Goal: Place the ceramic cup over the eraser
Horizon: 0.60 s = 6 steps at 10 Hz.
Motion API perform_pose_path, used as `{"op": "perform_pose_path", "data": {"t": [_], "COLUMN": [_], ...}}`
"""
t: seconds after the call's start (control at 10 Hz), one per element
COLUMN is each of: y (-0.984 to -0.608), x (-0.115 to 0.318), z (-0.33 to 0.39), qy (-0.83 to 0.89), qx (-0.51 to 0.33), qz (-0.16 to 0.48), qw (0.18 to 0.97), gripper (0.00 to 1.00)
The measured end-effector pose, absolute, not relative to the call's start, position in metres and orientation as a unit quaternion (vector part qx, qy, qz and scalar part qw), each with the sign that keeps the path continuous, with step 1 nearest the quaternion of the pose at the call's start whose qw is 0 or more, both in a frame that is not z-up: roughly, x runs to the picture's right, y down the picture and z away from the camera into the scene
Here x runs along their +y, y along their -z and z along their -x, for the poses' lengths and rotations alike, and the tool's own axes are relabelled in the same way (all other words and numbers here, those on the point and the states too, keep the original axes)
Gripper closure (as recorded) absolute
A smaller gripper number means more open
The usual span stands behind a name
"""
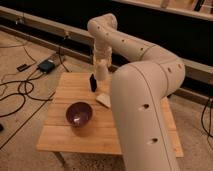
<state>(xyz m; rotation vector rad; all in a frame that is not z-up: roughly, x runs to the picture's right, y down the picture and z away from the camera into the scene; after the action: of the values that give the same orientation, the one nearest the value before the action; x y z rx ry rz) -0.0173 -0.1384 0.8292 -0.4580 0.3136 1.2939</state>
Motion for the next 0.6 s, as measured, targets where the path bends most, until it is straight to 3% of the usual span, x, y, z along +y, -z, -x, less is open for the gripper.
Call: {"op": "perform_pose_path", "data": {"t": [0.6], "y": [-0.822], "x": [-0.135], "z": [0.062], "qy": [-0.556], "qx": [0.134], "qz": [0.225], "qw": [0.789], "gripper": [1.0]}}
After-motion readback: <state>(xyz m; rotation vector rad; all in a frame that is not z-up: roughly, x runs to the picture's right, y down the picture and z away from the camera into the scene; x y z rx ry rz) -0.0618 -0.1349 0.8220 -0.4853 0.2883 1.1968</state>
